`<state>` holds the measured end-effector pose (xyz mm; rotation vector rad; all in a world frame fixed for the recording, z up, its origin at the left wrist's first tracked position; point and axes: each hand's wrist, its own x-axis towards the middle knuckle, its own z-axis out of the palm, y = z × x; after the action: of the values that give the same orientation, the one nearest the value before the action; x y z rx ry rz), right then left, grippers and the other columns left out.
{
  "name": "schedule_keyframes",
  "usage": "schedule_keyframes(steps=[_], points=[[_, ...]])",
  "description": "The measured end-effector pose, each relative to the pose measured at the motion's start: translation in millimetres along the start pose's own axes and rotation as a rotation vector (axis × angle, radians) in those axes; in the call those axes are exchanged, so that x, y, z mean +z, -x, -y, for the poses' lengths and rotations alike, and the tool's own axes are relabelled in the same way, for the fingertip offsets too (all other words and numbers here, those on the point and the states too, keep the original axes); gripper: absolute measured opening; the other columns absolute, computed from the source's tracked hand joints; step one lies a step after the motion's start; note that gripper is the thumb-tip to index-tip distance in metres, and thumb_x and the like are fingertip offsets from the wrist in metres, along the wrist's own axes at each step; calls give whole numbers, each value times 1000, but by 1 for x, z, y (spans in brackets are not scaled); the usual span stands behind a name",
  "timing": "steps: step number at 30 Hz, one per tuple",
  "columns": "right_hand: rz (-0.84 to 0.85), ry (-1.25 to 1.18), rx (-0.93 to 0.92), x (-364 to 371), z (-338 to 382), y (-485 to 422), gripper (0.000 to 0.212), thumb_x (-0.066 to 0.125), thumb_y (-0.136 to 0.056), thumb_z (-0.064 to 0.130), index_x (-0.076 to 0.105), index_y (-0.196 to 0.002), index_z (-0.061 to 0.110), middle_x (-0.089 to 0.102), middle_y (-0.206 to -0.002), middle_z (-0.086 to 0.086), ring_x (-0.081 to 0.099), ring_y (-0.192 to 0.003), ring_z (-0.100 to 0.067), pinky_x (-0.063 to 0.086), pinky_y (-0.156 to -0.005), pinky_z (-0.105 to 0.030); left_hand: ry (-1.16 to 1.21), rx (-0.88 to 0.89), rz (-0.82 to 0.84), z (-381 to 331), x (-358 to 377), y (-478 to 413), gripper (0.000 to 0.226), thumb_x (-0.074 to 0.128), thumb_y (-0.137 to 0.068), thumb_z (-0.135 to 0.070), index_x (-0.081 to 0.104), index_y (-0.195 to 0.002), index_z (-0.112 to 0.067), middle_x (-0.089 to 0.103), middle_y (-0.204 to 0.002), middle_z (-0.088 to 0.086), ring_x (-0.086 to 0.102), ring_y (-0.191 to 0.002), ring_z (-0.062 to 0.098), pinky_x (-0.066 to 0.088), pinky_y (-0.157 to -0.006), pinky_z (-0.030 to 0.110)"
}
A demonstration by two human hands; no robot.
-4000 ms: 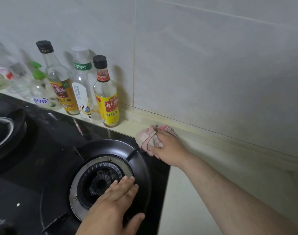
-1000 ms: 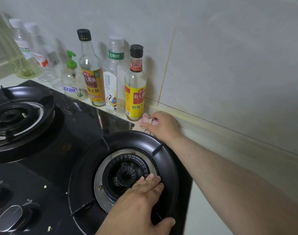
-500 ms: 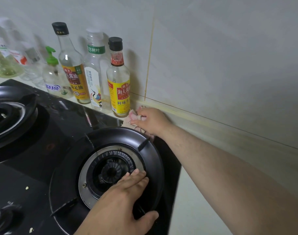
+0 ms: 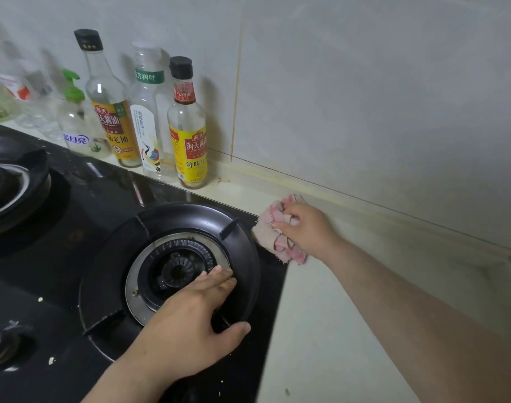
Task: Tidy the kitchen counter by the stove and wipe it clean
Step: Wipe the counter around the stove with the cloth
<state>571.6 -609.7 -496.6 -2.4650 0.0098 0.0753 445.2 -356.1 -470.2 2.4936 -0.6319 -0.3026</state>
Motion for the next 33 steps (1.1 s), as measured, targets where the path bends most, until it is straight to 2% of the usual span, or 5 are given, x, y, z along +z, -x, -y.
schedule_keyframes(steps=[9, 16, 21, 26, 33], points=[[-75, 95, -138, 13, 16, 68, 23, 73, -82, 34, 77, -99, 20, 62, -116, 9, 47, -113, -14, 31, -105, -31, 18, -33, -34, -2, 1, 2, 100, 32, -64, -77, 36, -149, -24, 28, -156, -15, 13, -143, -7, 7, -113, 11], [-23, 287, -182, 26, 25, 127, 58, 45, -70, 68, 72, -103, 29, 55, -123, 11, 42, -122, -22, 26, -111, -37, 11, -41, -55, -11, -5, 9, 90, 36, -71, -74, 47, -143, -20, 38, -152, -10, 26, -142, 0, 21, -113, 18], [22, 347, -280, 28, 24, 152, 69, 50, -68, 78, 68, -114, 30, 42, -142, 8, 19, -145, -21, 12, -120, -42, -13, -52, -226, -13, -9, 39, 49, 50, -93, -45, 56, -135, -21, 48, -145, -9, 33, -139, 1, 25, -112, 21], [125, 270, -236, 23, 28, 164, 58, 57, -75, 65, 64, -123, 35, 30, -156, 0, 20, -146, -24, 13, -121, -36, -40, -120, -229, 2, -1, 82, 47, 49, -94, -47, 55, -136, -26, 47, -146, -10, 30, -141, 3, 25, -119, 31], [135, 193, -241, 33, 41, 185, 21, 65, -79, 35, 72, -97, 29, 46, -131, 4, 25, -131, -24, 25, -115, -37, -48, -106, -282, 0, 7, 95, 39, 56, -95, -25, 57, -134, -23, 47, -146, -6, 31, -141, 6, 19, -118, 25]])
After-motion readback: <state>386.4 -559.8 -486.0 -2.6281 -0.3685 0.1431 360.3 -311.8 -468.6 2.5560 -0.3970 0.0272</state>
